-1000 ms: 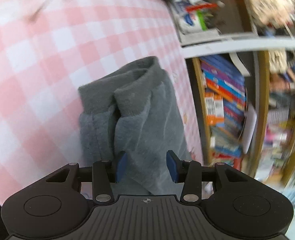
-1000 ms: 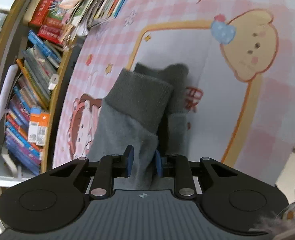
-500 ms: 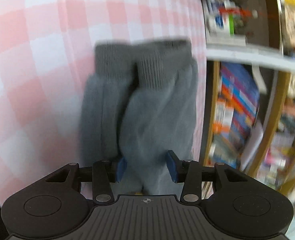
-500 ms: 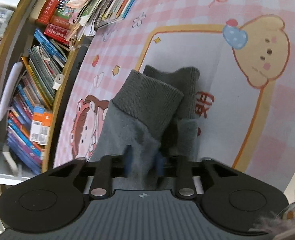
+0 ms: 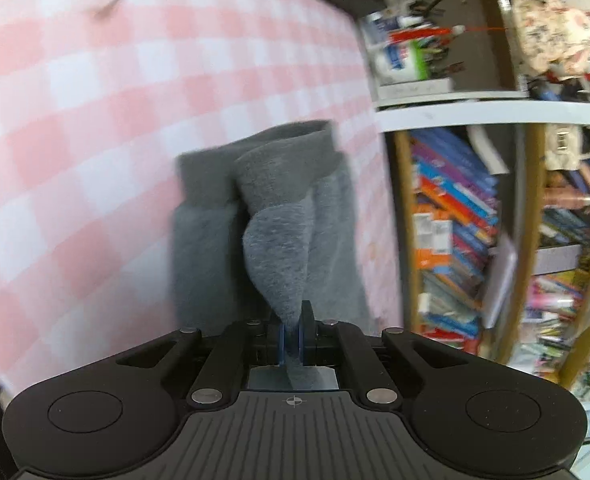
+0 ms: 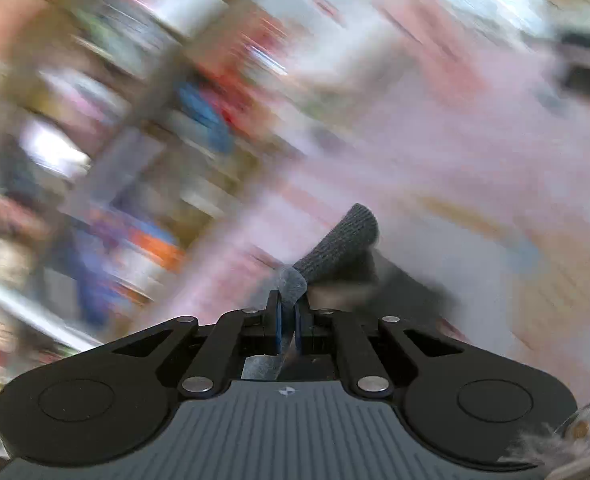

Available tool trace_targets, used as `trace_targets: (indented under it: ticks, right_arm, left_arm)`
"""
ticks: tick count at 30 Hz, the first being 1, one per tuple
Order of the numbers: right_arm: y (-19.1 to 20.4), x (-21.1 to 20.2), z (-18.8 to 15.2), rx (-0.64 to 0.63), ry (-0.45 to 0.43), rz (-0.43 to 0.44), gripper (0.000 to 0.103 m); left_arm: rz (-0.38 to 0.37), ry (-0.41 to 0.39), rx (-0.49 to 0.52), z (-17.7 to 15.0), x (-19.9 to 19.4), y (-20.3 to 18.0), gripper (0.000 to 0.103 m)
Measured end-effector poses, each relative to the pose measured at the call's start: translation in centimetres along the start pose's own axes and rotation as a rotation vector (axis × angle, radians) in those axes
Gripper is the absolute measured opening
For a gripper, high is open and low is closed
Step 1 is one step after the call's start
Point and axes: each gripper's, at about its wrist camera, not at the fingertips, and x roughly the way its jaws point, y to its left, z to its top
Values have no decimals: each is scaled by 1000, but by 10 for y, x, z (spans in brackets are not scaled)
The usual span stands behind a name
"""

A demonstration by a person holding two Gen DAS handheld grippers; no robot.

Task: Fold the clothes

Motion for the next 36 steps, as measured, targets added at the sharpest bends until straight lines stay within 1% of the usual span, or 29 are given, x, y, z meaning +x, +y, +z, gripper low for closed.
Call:
trace_targets:
  ticks: [1,2,4,7,8,10,11,13,14,17,18,19,21,23,25,27,28,29,32,36]
  right_arm:
    - [-13,14,-7,34,56,-76,6]
    - [-22,23,-14,60,82,-103,6]
    - [-31,26,-23,92,59,-92,6]
    - [-32,30,-22,100,61,-90,6]
    - [-31,31,-21,96,66,-91,6]
    - [-33,32,-19,102,72,-90,6]
    - [-33,32,-20,106,72,-88,7]
    - [-32,31,-21,109,70,-86,6]
    - [-32,30,-22,107,69,-86,6]
    - [-32,27,-23,102,70,-85,7]
    - [-32,27,-24,96,71,-86,7]
    - [-31,27,-24,90,72,-88,7]
    - [-28,26,-23,78,74,-91,7]
    - [-26,23,-22,63,78,-96,8]
    - [-22,18,-21,44,74,-106,10]
    - [-20,11,-19,25,62,-120,18]
    - [-20,8,-19,18,51,-132,29]
    - [-20,5,-18,13,43,-140,34]
    - [-25,9,-16,29,53,-149,34]
    - [-25,21,-15,48,67,-149,35]
  left_arm:
    - [17,5,-7,-1,1,3,4]
    - [25,5,-6,-1,1,3,4]
    - [16,-1,21,1,0,-3,4]
    - [-35,-7,97,5,-4,-28,4]
    - [-80,-11,150,3,-8,-41,4]
    - [-184,-16,325,-4,-23,-72,4]
    - [-213,-12,407,-7,-30,-82,4]
    - [-207,2,467,-9,-38,-80,4]
    - [-180,12,468,-8,-39,-73,4]
    - [27,82,286,2,-24,-15,4]
    - [78,103,242,2,-19,0,4]
    - [101,112,210,1,-17,9,4]
    - [112,112,172,1,-14,14,7]
    - [129,105,166,3,-15,13,10]
    - [152,105,179,6,-19,9,19]
    - [163,102,191,7,-23,8,32]
    - [160,96,186,7,-23,8,33]
    - [150,90,172,7,-21,9,33]
    - [132,67,127,8,-17,9,33]
    - [128,21,89,9,-8,4,33]
